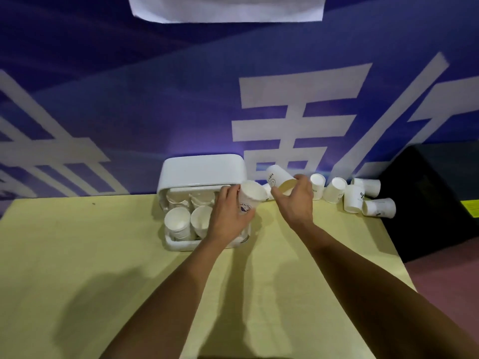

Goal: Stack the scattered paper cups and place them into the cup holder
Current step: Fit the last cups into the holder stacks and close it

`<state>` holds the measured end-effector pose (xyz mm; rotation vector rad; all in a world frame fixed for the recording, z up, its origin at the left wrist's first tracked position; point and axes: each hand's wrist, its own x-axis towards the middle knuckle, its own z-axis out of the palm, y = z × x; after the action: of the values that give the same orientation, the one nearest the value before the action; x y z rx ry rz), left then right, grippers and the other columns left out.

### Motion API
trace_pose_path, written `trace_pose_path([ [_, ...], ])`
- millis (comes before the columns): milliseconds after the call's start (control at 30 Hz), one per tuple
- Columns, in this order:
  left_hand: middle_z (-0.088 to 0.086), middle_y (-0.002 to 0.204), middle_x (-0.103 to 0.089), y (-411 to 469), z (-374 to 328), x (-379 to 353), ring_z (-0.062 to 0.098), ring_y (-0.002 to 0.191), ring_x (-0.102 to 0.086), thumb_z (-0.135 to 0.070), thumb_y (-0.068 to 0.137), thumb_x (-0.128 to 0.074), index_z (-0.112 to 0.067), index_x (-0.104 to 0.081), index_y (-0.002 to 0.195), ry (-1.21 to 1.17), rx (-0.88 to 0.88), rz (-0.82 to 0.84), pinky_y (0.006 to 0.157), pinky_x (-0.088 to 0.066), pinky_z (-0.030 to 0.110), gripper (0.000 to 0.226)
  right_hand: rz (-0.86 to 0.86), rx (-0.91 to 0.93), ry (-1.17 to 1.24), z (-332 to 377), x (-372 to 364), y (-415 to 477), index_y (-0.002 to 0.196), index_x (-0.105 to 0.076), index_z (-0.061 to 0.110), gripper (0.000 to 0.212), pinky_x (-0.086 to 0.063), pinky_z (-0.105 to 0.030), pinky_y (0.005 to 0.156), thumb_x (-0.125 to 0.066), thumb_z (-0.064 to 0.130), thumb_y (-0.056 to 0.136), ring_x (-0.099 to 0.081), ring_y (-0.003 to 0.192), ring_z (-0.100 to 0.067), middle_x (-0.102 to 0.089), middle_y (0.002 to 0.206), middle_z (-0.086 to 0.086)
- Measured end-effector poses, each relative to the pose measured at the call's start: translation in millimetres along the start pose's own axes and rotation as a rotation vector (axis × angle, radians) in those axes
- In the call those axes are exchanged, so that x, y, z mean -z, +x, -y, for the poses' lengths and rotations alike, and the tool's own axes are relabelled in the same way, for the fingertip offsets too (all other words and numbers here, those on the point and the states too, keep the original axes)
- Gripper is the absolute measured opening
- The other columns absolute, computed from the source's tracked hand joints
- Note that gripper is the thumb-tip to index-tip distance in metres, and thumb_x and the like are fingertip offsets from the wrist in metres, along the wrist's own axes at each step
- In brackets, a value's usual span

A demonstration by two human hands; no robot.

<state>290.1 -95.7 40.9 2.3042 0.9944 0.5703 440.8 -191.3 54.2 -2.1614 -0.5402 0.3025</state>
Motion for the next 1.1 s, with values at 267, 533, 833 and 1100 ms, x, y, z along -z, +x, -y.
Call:
trace_pose_path([
  [267, 0.006, 0.130, -0.052, -25, 68, 81, 0.025, 0.121, -0.050, -0.039, 0.074, -0.080, -0.015, -0.048, 0.132, -0.037, 0.228, -0.246, 0.099, -0.048, 0.040, 0.071, 0.234, 0.285, 0.040, 70, -37, -36, 0.135, -0.041, 0.030, 0.067, -0.055, -0.040, 0.094, -0.071, 0.053, 0.080, -0.053, 0.113, -0.017, -0.047, 0.131, 0.006],
  [533, 0.007, 0.125, -0.054, -46, 115, 111, 0.025, 0.113, -0.056, -0.032, 0.073, -0.084, -0.011, -0.048, 0.131, -0.058, 0.395, -0.272, 0.090, -0.051, 0.038, 0.071, 0.454, 0.306, -0.010, 80, -60, -63, 0.133, -0.041, 0.033, 0.071, -0.056, -0.041, 0.091, -0.071, 0.060, 0.075, -0.059, 0.104, -0.016, -0.058, 0.129, 0.004],
  [833, 0.003, 0.122, -0.060, -52, 135, 101, 0.022, 0.111, -0.058, -0.028, 0.071, -0.086, -0.015, -0.051, 0.129, -0.215, 0.421, -0.165, 0.088, -0.048, 0.032, 0.069, 0.484, 0.451, -0.219, 77, -77, -81, 0.136, -0.045, 0.022, 0.073, -0.050, -0.033, 0.094, -0.077, 0.047, 0.076, -0.053, 0.115, -0.018, -0.054, 0.129, 0.002],
  [1100, 0.003, 0.121, -0.062, -45, 138, 95, 0.021, 0.111, -0.058, -0.024, 0.072, -0.085, -0.014, -0.052, 0.127, -0.272, 0.424, -0.166, 0.090, -0.047, 0.031, 0.065, 0.433, 0.511, -0.398, 77, -93, -87, 0.149, -0.039, 0.022, 0.078, -0.044, -0.036, 0.102, -0.073, 0.044, 0.082, -0.041, 0.133, -0.023, -0.041, 0.149, -0.003],
])
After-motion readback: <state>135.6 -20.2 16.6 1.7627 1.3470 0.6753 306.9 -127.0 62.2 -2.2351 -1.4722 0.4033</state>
